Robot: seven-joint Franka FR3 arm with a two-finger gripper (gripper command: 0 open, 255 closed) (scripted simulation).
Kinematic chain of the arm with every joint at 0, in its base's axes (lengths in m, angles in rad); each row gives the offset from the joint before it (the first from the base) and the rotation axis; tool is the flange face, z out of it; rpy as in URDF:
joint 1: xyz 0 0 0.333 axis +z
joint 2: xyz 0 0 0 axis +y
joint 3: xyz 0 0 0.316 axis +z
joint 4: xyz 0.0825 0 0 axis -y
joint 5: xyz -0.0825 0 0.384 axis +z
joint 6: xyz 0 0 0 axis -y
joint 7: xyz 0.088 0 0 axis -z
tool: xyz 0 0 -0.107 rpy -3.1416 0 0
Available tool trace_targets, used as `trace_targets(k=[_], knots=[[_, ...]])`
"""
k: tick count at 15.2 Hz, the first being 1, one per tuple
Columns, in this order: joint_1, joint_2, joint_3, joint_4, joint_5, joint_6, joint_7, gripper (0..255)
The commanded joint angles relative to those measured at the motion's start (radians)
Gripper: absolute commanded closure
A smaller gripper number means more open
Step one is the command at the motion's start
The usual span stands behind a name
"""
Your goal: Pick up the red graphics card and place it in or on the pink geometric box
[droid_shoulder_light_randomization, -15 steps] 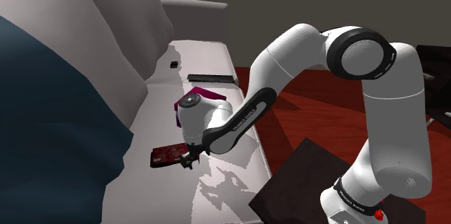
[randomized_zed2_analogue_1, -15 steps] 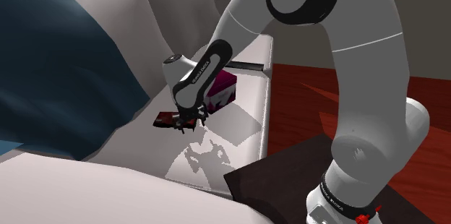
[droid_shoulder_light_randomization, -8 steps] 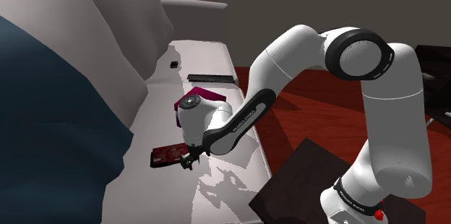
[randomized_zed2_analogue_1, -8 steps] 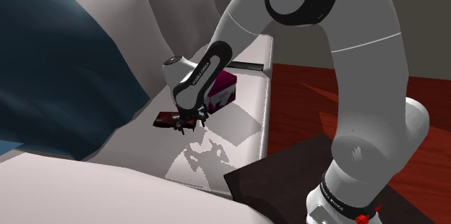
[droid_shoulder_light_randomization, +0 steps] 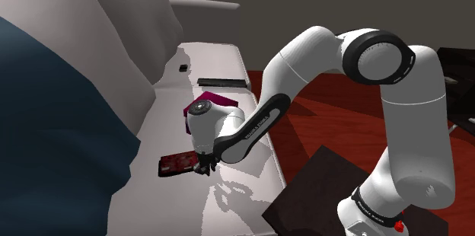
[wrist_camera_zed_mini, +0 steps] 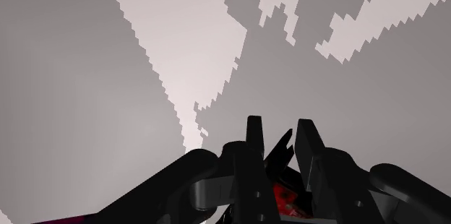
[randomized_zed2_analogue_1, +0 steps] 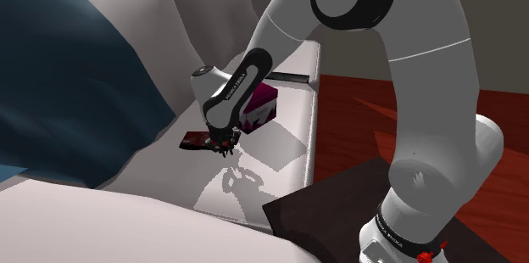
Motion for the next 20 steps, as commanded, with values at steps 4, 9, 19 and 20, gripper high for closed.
trace_targets(k=[4, 9, 19, 20], knots=[[-0.007, -0.022, 0.009, -0.004, 0.013, -0.017, -0.010, 255], [-0.024, -0.076, 0.033, -0.010, 0.046, -0.061, -0.034, 255], [-0.052, -0.178, 0.072, -0.006, 0.114, -0.156, -0.085, 255], [-0.054, -0.188, 0.075, -0.004, 0.120, -0.166, -0.090, 255]])
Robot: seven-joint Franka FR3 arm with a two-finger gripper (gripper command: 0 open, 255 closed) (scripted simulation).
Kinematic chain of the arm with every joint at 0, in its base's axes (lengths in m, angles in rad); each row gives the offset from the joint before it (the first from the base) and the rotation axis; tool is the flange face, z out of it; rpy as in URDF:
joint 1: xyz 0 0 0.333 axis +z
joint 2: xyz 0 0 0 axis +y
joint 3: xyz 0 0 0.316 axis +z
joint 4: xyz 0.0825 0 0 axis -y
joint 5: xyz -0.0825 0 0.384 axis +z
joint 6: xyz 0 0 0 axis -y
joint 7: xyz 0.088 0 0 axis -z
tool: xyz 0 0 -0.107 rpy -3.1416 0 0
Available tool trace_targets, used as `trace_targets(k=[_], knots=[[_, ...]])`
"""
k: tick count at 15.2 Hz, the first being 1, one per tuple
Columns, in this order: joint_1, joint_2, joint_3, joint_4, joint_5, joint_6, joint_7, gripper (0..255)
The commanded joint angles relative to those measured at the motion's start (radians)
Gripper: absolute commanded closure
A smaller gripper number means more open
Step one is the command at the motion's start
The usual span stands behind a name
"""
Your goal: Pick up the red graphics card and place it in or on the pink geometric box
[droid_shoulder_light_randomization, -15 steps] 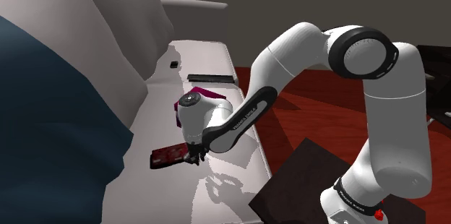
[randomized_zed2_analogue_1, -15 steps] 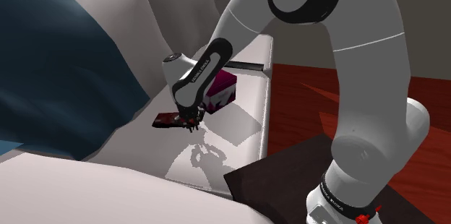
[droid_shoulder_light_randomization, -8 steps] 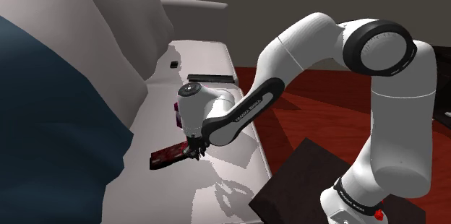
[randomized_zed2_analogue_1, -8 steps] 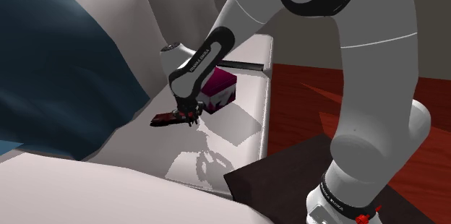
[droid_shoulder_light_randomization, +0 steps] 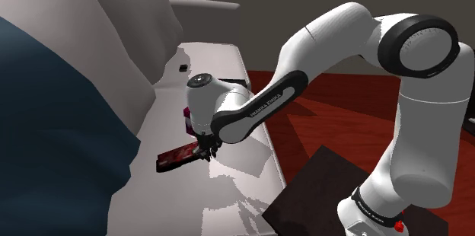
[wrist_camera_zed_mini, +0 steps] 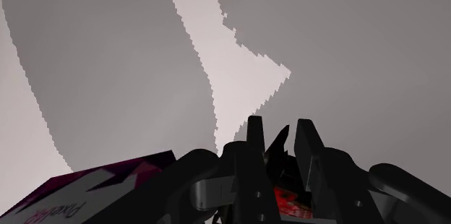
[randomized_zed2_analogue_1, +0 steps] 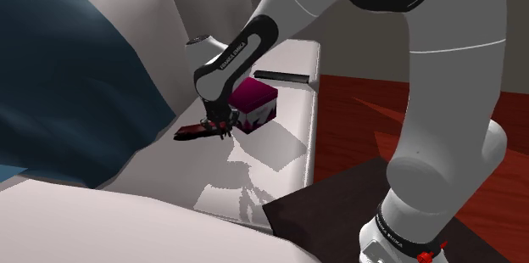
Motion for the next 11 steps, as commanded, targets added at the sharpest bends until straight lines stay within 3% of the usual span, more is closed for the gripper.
trace_targets(k=[1, 11], knots=[[-0.003, -0.018, 0.007, 0.006, 0.013, -0.022, -0.008, 255], [-0.021, -0.105, 0.032, 0.037, 0.074, -0.127, -0.055, 255]])
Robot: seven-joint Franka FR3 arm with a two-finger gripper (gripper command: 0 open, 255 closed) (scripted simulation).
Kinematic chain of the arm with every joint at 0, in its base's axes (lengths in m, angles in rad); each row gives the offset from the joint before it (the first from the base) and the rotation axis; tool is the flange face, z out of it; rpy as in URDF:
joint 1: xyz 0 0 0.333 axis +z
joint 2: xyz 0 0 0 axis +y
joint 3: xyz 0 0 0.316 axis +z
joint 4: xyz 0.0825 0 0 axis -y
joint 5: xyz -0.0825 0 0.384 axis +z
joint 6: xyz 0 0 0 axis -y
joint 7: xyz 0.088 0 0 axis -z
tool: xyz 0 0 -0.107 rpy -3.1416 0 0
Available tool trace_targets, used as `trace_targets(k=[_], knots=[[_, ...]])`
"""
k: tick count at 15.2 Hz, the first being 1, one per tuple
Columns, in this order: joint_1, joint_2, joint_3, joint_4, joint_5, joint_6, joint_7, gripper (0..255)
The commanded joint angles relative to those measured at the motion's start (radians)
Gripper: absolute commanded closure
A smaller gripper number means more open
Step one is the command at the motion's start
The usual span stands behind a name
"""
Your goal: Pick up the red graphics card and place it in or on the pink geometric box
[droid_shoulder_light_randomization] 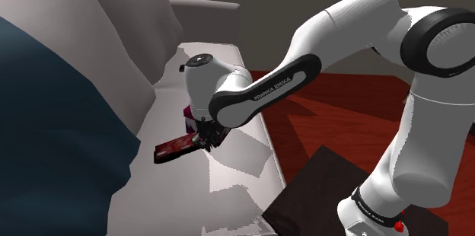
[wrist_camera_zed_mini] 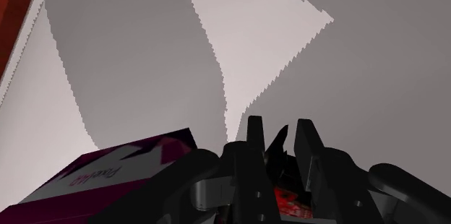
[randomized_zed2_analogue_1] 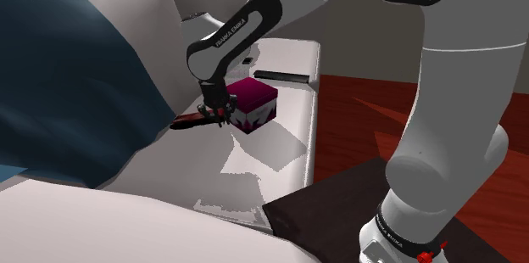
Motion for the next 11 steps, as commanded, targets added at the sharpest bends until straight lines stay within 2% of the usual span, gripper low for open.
trace_targets(k=[1, 11], knots=[[-0.002, -0.016, 0.004, 0.013, 0.011, -0.026, -0.009, 255], [-0.012, -0.084, 0.017, 0.069, 0.058, -0.140, -0.047, 255]])
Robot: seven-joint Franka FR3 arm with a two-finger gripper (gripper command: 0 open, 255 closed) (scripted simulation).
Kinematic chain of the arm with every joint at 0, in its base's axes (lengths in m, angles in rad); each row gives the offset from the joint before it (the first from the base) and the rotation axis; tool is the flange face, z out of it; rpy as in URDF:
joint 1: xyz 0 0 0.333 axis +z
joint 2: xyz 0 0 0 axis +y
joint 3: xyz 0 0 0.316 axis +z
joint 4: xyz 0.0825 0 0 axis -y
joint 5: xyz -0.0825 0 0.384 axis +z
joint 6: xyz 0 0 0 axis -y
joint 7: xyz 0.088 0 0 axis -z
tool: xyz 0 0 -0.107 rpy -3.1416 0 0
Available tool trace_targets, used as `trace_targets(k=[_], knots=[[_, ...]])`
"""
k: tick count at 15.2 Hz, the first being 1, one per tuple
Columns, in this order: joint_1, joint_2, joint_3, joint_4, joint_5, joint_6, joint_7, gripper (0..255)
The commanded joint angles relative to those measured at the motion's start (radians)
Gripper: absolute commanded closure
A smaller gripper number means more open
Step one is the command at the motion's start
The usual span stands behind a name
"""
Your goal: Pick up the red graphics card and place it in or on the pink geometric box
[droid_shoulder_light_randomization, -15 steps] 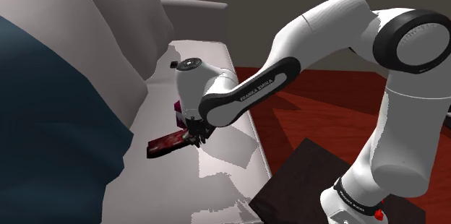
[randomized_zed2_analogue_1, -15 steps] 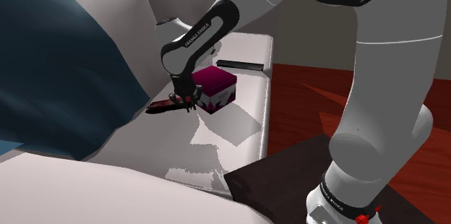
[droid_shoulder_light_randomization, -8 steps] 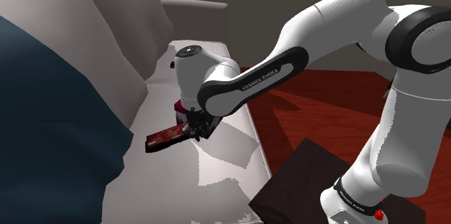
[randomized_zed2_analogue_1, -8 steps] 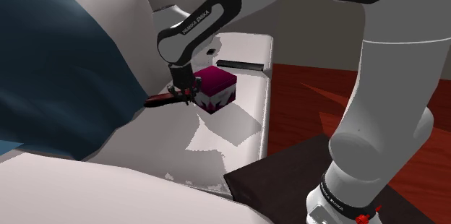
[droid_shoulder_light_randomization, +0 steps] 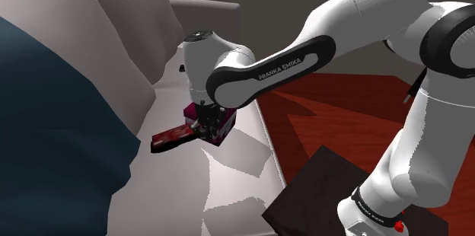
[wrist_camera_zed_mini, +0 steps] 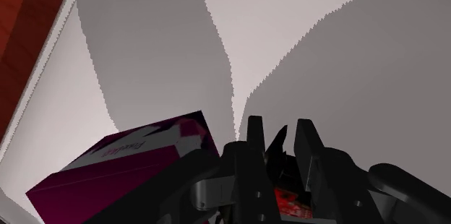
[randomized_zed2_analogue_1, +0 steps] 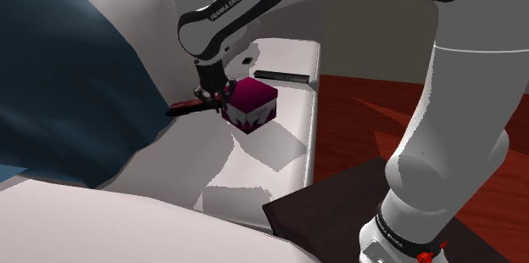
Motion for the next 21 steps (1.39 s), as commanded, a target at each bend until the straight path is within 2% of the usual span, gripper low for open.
trace_targets(k=[1, 3, 12, 21], knots=[[-0.002, -0.013, 0.002, 0.014, 0.009, -0.024, -0.008, 255], [-0.003, -0.023, 0.003, 0.026, 0.015, -0.045, -0.014, 255], [-0.128, -0.045, -0.082, 0.008, 0.022, -0.021, -0.223, 255], [-0.237, 0.009, -0.166, 0.084, 0.008, -0.022, -0.415, 255]])
